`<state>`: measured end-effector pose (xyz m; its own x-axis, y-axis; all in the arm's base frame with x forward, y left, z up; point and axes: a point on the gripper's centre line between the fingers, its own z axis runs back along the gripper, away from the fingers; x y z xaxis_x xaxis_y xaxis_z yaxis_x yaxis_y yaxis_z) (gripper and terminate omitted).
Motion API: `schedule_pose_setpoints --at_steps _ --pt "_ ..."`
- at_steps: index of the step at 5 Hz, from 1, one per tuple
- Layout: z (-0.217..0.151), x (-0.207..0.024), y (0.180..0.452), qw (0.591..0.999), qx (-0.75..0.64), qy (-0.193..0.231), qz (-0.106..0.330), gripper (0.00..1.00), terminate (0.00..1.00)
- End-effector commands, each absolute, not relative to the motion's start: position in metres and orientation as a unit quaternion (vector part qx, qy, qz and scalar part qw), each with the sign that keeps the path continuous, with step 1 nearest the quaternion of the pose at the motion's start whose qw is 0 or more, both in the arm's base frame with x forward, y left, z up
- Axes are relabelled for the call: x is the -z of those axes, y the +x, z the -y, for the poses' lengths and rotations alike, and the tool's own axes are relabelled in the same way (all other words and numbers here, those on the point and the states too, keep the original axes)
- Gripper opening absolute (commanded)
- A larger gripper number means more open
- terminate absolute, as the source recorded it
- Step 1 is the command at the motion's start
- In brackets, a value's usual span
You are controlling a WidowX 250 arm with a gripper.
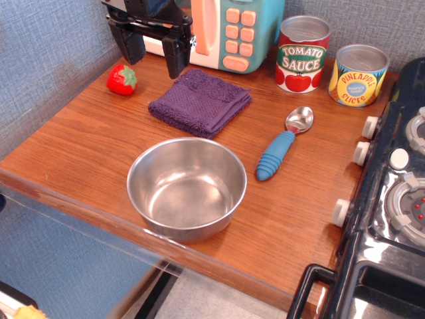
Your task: Move the spoon to the front left of the table
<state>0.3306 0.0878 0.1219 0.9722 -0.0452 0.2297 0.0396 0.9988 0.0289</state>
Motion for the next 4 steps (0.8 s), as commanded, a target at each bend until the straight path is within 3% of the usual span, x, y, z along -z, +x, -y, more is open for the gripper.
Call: schedule_pose_setpoints --at_steps 1,2,4 --pt "-0.088 -0.122 0.331 0.993 0.021 0.012 0.116 1.00 0.00" --pt "-0.076 -0.118 0.334 0.993 0.015 0.004 0.117 1.00 0.00" --pt "-0.003 -0.090 0.368 0.992 0.046 -0.006 0.118 1.00 0.00"
